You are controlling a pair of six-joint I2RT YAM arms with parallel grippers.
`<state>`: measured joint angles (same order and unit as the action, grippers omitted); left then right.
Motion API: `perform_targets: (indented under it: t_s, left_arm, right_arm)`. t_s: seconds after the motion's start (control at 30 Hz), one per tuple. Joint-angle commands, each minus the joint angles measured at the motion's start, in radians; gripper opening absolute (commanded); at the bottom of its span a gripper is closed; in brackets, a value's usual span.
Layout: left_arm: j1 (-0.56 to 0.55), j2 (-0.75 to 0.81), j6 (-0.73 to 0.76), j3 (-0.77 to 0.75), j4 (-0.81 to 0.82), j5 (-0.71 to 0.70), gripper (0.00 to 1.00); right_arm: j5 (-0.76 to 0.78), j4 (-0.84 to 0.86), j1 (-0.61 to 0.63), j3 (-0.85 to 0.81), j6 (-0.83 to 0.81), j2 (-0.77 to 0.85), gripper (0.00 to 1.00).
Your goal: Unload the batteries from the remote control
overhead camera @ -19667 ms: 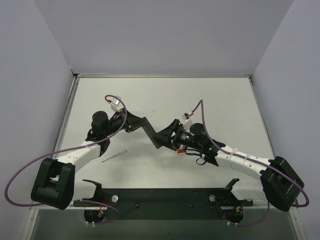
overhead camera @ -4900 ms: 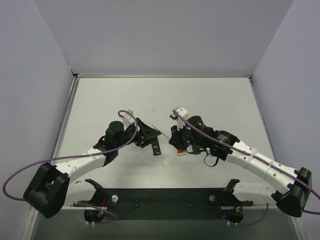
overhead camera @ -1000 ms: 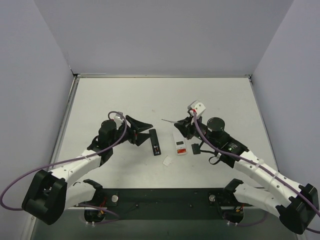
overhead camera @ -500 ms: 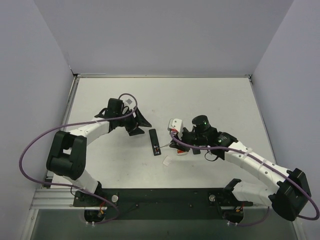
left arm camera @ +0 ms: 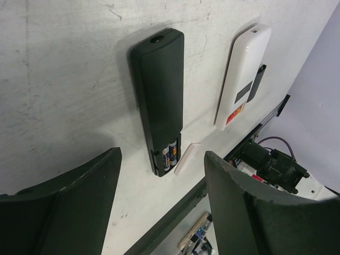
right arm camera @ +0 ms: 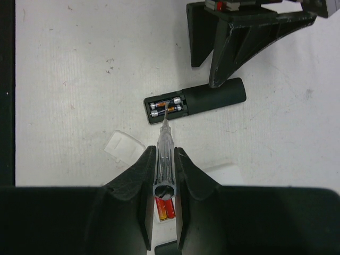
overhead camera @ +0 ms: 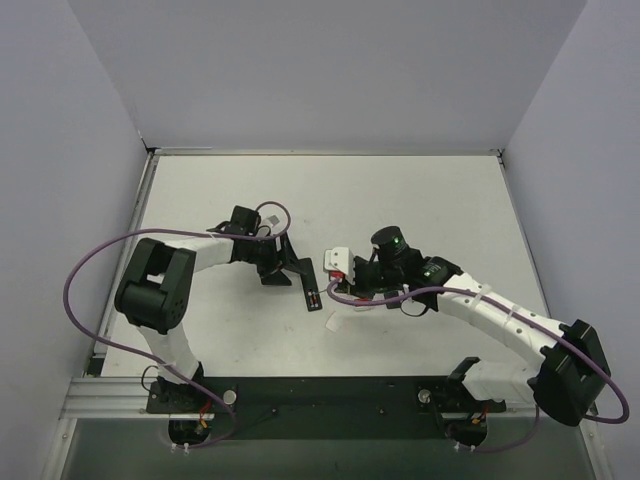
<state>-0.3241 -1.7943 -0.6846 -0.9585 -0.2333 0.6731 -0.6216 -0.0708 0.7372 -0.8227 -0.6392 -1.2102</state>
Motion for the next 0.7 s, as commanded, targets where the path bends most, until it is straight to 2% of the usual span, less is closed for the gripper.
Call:
perform_targets:
  t_s: [0.0,0.23,0.33,0.53,0.67]
  left_arm:
    - [-0.010,-0.023,0.039,-0.058,0.019,0.042,0.73]
    - [-0.020,-0.077,0.043,-0.108,0.028,0.057,0.73]
    - [-0.030,-0.109,0.037,-0.131,0.045,0.113,0.73]
    - [-0.035,-0.119,-0.015,-0.105,0.149,0.181,0.73]
    - [-0.032,-0.120,-0.018,-0.109,0.158,0.192,0.73]
  right_arm:
    - [-0.013,0.054,0.027,-0.001,-0.108,-0.008,0.00]
    - [-0.003,0.040,0.039,-0.009,-0.143,-0.049,0.00]
    - [0.020,0.011,0.039,-0.032,-0.158,-0.071,0.00]
    - [0.045,-0.024,0.042,-0.053,-0.198,-0.103,0.00]
    - [0.042,-0.021,0.048,-0.059,-0.209,-0.120,0.00]
